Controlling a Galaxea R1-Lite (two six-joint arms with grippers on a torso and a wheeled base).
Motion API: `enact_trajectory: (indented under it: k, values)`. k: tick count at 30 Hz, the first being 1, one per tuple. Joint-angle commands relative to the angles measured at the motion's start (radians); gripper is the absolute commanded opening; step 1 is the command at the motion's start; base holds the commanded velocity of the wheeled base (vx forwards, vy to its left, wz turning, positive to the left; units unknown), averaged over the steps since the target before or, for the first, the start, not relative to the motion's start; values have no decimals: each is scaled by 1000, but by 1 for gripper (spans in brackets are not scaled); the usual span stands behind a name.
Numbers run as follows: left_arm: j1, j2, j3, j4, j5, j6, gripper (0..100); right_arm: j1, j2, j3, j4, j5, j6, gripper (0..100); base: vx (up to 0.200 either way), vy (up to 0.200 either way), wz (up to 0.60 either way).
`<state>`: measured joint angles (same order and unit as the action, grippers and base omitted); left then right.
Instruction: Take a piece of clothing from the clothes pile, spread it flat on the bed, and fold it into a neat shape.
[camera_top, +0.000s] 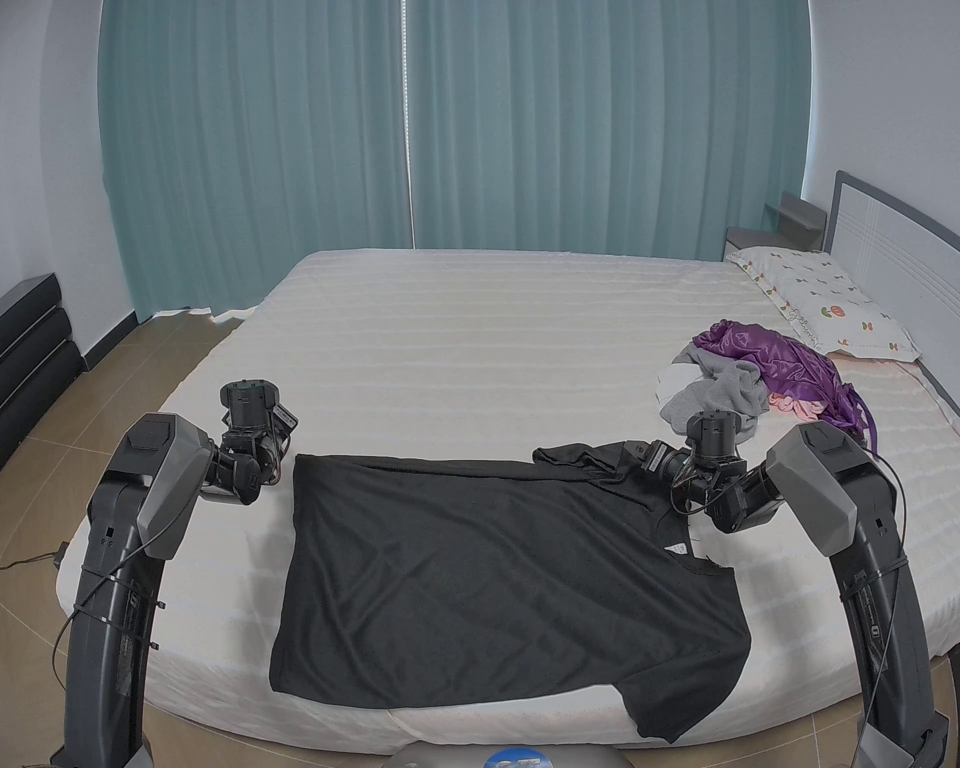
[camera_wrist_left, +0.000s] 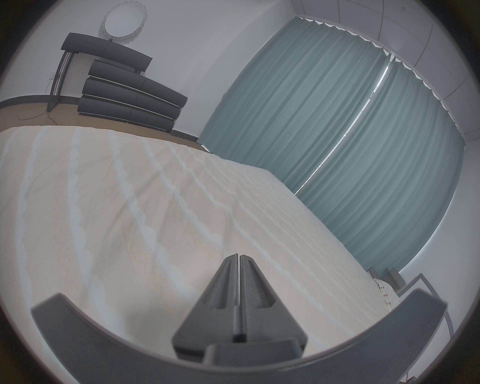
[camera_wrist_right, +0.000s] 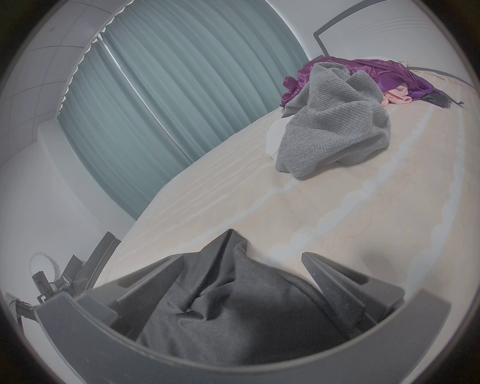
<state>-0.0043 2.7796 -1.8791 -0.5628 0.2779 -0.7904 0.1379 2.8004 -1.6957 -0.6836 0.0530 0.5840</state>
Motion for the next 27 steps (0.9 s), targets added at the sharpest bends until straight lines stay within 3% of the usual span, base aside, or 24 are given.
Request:
enact_trajectory:
  k: [1,3,4,19,20,27]
  values:
    - [0,-9,6,15,0,-3,0,-11,-9,1,10,1,0,100,0,0,0]
    - [0,-9,15,18,0,-3,0,-17,-10,4,32,-1,0,100,0,0,0]
    - [0,-11,17,18,0,-3,0,-18,-10,10,47,-1,0,0,0,0,0]
    - [-16,-11,18,70,-11,-6,0,-52,-21,-4,53,-10,11,0,0,0,0]
    - [-17,-11,18,72,-11,-6,100,-55,-22,-2,53,-10,13,0,0,0,0]
    - [-33,-14,18,136,-66,-6,100,-58,-22,-1,53,-12,14,0,0,0,0]
